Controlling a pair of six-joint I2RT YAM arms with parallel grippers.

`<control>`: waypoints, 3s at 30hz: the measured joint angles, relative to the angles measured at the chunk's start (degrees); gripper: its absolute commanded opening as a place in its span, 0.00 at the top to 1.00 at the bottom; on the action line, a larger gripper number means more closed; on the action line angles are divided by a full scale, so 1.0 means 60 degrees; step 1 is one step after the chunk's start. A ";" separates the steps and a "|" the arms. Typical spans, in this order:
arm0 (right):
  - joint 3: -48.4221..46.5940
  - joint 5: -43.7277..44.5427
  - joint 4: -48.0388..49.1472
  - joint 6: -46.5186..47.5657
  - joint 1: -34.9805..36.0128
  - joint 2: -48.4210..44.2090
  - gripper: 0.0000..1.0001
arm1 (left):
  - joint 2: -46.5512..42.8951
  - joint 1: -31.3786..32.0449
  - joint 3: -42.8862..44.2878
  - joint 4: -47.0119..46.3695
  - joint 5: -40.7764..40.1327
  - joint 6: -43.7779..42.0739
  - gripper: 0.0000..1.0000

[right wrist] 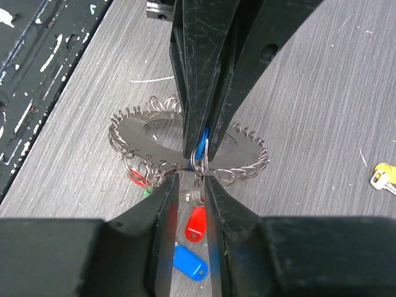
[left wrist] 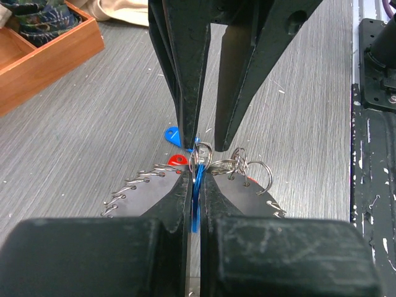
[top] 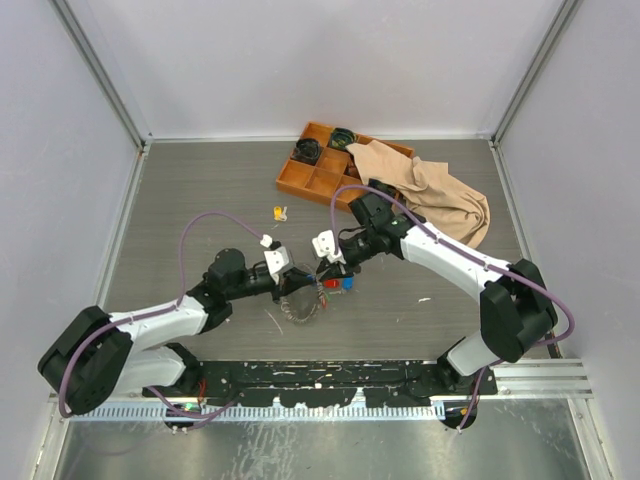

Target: Remove the keys from the keyring

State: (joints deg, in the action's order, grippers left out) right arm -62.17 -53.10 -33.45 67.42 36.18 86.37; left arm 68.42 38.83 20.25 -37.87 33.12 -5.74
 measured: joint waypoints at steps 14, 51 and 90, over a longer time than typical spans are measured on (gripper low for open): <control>0.0244 -0.1158 0.0539 -0.1220 -0.0401 0.0025 0.65 | -0.0579 -0.0036 -0.0229 -0.0018 -0.0076 0.0117 1.00; 0.0109 -0.1035 0.0240 -0.1005 -0.0299 0.0058 0.99 | -0.1523 -0.0036 0.0047 0.1865 0.0098 0.0270 1.00; 0.0415 -0.1497 -0.1479 0.5027 0.0229 -0.0415 0.99 | -0.2368 0.2073 0.2550 0.7584 -0.1712 -0.4222 1.00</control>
State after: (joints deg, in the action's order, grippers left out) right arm -59.68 -62.08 -42.33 97.58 37.56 83.88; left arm 54.22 51.27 35.55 7.64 22.85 -31.07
